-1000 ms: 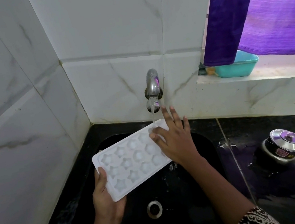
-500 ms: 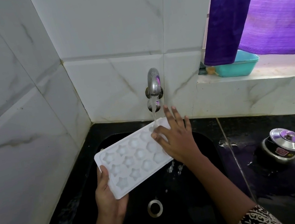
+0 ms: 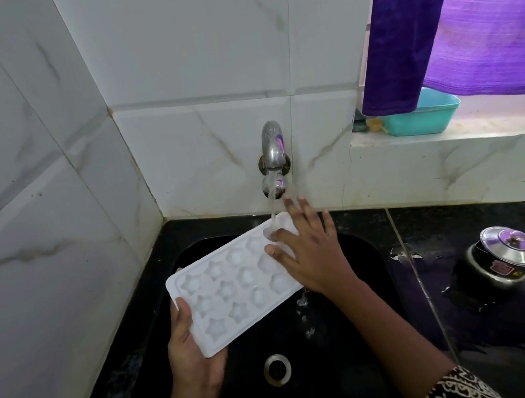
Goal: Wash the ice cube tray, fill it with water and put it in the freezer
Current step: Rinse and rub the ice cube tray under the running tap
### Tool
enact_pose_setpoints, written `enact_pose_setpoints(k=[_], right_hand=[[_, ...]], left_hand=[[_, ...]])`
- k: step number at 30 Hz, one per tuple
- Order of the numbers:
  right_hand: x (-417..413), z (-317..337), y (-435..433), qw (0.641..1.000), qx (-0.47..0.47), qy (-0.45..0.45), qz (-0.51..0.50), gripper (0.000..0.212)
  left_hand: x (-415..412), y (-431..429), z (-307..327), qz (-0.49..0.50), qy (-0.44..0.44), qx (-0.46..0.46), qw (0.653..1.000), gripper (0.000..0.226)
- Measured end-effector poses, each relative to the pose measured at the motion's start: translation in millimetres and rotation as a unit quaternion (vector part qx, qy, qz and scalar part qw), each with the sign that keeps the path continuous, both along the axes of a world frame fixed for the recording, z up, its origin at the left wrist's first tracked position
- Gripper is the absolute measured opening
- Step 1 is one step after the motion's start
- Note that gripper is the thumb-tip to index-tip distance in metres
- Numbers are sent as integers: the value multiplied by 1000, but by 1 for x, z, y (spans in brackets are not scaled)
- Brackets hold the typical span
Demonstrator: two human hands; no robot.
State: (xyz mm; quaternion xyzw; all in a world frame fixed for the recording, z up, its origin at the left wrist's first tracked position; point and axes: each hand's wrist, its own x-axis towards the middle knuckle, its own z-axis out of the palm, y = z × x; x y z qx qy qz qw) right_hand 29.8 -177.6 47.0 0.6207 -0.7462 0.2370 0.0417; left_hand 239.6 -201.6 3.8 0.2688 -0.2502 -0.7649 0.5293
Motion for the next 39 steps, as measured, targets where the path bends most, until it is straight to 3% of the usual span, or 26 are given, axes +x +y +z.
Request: enact_pose_setpoints(k=[6, 10, 14, 18, 21, 25, 29, 32, 35, 39], right_hand=[[10, -1, -1, 1000, -1, 7, 0, 63], [-5, 4, -1, 1000, 11, 0, -15, 53], [14, 1, -2, 1000, 2, 20, -10, 69], [-3, 3, 4, 993, 53, -103, 26, 46], [-12, 6, 13, 988, 9, -155, 10, 44], [-5, 5, 22, 994, -58, -89, -9, 41], [-1, 1, 18, 1000, 0, -9, 1, 42], [3, 3, 10, 1000, -14, 2, -27, 43], [4, 1, 7, 1000, -1, 3, 18, 51], [-2, 3, 7, 1000, -24, 10, -14, 45]], left_hand=[[-3, -2, 4, 0, 1, -6, 1000, 61], [1, -1, 2, -7, -4, -11, 1000, 58], [-4, 1, 2, -12, -3, -1, 1000, 60], [3, -2, 1, -11, -10, -4, 1000, 62], [1, 0, 1, -7, -6, -13, 1000, 60], [-5, -2, 7, 1, -3, -19, 1000, 60], [-9, -6, 13, 4, 6, -21, 1000, 58], [-11, -7, 14, 5, 13, -18, 1000, 58], [-8, -12, 16, 13, 12, -16, 1000, 61], [-7, -10, 12, 9, 5, -22, 1000, 59]])
